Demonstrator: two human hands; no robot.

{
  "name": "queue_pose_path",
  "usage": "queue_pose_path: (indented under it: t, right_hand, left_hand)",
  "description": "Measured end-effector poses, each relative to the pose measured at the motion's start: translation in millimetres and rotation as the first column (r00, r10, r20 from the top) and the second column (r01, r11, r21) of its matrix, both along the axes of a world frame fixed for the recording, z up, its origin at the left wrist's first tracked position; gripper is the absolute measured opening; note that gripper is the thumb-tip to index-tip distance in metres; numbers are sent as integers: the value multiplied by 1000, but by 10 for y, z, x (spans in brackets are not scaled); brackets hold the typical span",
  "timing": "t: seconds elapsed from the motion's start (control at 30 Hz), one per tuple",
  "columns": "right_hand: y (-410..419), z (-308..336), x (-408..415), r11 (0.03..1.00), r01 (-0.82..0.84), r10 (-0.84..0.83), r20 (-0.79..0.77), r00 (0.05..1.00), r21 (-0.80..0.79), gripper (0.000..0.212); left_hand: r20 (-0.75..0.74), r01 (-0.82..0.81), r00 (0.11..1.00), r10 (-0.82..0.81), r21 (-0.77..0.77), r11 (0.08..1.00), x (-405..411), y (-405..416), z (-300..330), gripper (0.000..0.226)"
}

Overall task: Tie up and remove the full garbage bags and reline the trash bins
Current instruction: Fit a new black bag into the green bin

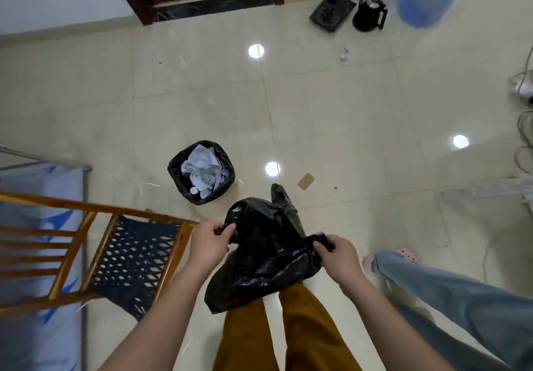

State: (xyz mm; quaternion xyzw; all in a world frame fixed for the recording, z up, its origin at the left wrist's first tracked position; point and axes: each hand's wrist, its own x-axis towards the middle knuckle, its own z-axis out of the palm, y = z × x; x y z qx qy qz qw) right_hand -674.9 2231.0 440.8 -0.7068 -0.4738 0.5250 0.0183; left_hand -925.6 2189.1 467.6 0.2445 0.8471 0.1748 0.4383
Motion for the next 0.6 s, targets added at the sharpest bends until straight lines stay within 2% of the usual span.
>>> queue_pose_path:
  t: [0.37, 0.6]
  right_hand:
    - [120, -863, -211, 987, 71, -83, -82, 993, -143, 12]
    - [285, -1611, -375, 978, 177, -189, -106, 976, -111, 18]
  left_hand:
    - [35, -99, 994, 106, -168, 981, -45, -164, -891, 44]
    - [149, -183, 965, 217, -213, 960, -80, -11, -1742, 27]
